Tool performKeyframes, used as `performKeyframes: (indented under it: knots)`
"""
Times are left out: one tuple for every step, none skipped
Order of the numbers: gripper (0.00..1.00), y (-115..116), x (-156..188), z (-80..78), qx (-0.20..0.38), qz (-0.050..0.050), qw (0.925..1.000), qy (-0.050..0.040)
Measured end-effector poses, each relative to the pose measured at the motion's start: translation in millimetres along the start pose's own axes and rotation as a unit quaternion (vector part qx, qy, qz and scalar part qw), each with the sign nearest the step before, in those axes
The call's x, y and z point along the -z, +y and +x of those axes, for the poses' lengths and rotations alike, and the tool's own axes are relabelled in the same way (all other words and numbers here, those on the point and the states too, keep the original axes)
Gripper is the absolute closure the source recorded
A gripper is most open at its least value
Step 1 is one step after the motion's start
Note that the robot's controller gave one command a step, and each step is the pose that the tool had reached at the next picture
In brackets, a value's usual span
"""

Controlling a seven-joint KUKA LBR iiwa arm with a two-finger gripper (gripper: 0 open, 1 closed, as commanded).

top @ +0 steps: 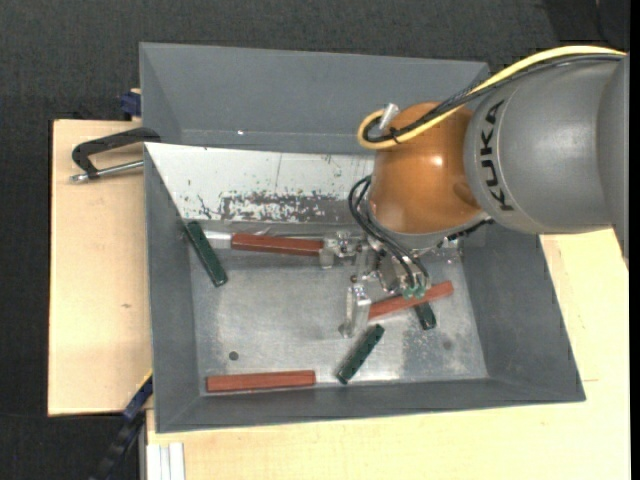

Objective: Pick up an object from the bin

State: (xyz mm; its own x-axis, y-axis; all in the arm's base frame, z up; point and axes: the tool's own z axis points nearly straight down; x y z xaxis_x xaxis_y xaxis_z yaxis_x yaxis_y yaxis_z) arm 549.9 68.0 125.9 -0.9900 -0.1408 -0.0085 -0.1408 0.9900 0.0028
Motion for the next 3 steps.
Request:
performKeyframes:
  knots:
    - [0.00,-73,-27,-12.1,0.073,0.001,0.9973,0.0008]
    - [1.00,-87,-55,68.3,0.207,0.000,0.9784,0.0036]
    - [1.00,-87,-55,68.3,0.207,0.000,0.9784,0.0036]
